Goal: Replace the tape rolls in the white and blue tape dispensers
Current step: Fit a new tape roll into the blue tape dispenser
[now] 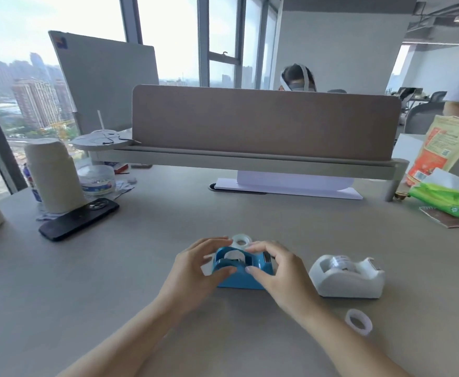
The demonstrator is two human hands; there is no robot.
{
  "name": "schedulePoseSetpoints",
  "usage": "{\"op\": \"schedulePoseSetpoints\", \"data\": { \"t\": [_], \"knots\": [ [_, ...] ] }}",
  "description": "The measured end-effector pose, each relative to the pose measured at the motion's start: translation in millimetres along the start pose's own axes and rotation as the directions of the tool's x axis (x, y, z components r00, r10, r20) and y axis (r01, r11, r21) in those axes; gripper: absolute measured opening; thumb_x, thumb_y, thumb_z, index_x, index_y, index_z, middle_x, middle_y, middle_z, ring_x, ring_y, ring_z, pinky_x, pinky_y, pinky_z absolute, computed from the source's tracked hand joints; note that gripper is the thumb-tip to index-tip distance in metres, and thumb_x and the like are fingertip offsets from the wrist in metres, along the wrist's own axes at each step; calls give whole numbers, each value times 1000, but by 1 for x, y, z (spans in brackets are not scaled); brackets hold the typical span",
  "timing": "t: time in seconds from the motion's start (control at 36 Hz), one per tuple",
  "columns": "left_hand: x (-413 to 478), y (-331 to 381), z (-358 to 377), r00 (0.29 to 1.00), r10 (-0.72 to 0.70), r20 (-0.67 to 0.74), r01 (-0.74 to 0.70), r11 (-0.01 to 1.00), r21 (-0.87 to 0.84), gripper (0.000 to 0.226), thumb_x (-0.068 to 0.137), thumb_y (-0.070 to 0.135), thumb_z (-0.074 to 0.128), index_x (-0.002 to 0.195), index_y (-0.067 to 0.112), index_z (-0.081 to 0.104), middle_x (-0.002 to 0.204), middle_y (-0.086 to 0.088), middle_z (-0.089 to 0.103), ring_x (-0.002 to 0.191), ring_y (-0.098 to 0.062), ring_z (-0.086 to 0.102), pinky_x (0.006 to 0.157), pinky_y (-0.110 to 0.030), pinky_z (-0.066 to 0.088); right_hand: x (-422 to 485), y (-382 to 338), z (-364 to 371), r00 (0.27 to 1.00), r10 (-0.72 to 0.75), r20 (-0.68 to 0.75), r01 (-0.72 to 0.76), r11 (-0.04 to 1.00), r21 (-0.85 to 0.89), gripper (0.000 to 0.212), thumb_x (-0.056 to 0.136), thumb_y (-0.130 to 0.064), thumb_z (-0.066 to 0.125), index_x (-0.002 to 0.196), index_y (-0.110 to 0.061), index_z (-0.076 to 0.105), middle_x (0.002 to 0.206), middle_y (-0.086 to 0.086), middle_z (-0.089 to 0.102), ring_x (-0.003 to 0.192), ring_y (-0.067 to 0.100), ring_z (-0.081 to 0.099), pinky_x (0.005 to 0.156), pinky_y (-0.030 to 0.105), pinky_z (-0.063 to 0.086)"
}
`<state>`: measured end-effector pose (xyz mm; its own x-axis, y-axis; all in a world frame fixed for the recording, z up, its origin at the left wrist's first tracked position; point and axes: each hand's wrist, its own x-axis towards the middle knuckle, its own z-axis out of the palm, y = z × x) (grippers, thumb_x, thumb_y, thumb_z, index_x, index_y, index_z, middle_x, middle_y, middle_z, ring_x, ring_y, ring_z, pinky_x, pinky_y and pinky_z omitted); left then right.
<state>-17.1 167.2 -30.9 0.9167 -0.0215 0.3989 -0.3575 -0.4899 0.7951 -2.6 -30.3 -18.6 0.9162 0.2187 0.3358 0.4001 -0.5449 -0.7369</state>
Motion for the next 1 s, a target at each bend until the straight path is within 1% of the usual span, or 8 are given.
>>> {"op": "schedulePoseSetpoints", "data": {
  "t": [0.11, 0.22, 0.44, 0.53, 0.67, 0.81, 0.94, 1.0],
  "knots": [
    [-1, -4, 6, 999, -16, -49, 13, 998, -69, 40, 76, 8, 83, 104, 34, 72, 111, 25, 71, 107, 1, 68, 97, -23, 54, -4, 5, 6, 999, 5, -51, -2, 998, 61, 30, 78, -13, 80, 100, -31, 71, 104, -22, 70, 103, -8, 57, 83, 3, 39],
    [-1, -5, 6, 996, -36, -79, 26, 993, -119, 41, 71, 6, 87, 98, 33, 73, 105, 21, 75, 102, 0, 71, 93, -18, 55, -3, 9, 9, 997, 7, -80, 0, 996, 94, 24, 77, -13, 81, 95, -28, 73, 107, -24, 70, 106, -14, 56, 83, -2, 36],
    [0, -10, 8, 988, -111, -109, 85, 972, -220, 28, 64, 7, 90, 84, 21, 76, 105, 13, 77, 101, -5, 73, 92, -21, 56, -3, 15, 13, 997, 21, -69, -15, 997, 77, 19, 78, -19, 81, 92, -32, 78, 117, -28, 67, 113, -7, 59, 93, 1, 36],
    [0, -10, 8, 988, -110, -107, 83, 969, -231, 27, 64, 7, 90, 79, 25, 77, 105, 13, 76, 102, -5, 73, 92, -22, 57, -2, 15, 13, 997, 36, -61, -30, 996, 88, 17, 79, -19, 81, 89, -32, 78, 116, -29, 66, 114, -4, 59, 90, 0, 35],
    [0, -9, 8, 987, -118, -108, 91, 970, -225, 24, 65, 5, 90, 77, 21, 77, 104, 13, 77, 101, -5, 73, 92, -23, 57, -1, 13, 12, 997, 63, -42, -59, 993, 103, 13, 80, -19, 81, 88, -30, 80, 115, -30, 66, 113, -3, 59, 87, -2, 34],
    [-1, -7, 8, 985, -126, -122, 96, 970, -222, 28, 64, 5, 90, 69, 27, 74, 103, 13, 78, 102, -2, 72, 93, -25, 57, -2, 12, 12, 997, 72, -41, -67, 992, 105, 13, 80, -18, 80, 88, -29, 80, 117, -27, 66, 113, -3, 59, 85, -3, 34],
    [-1, -7, 8, 975, -181, -126, 140, 951, -276, 26, 62, 1, 90, 74, 20, 76, 103, 7, 79, 100, -5, 74, 94, -29, 58, -1, 13, 14, 999, 53, -10, -52, 994, 98, 14, 83, -19, 77, 90, -31, 80, 120, -27, 64, 117, -4, 53, 88, -2, 32],
    [-1, -6, 8, 973, -192, -126, 149, 945, -292, 30, 62, 0, 90, 75, 23, 75, 104, 6, 79, 100, -7, 75, 94, -32, 58, -1, 15, 15, 999, 48, -2, -47, 994, 100, 14, 84, -19, 77, 90, -31, 80, 120, -26, 63, 117, -4, 53, 89, 0, 33]
  ]
}}
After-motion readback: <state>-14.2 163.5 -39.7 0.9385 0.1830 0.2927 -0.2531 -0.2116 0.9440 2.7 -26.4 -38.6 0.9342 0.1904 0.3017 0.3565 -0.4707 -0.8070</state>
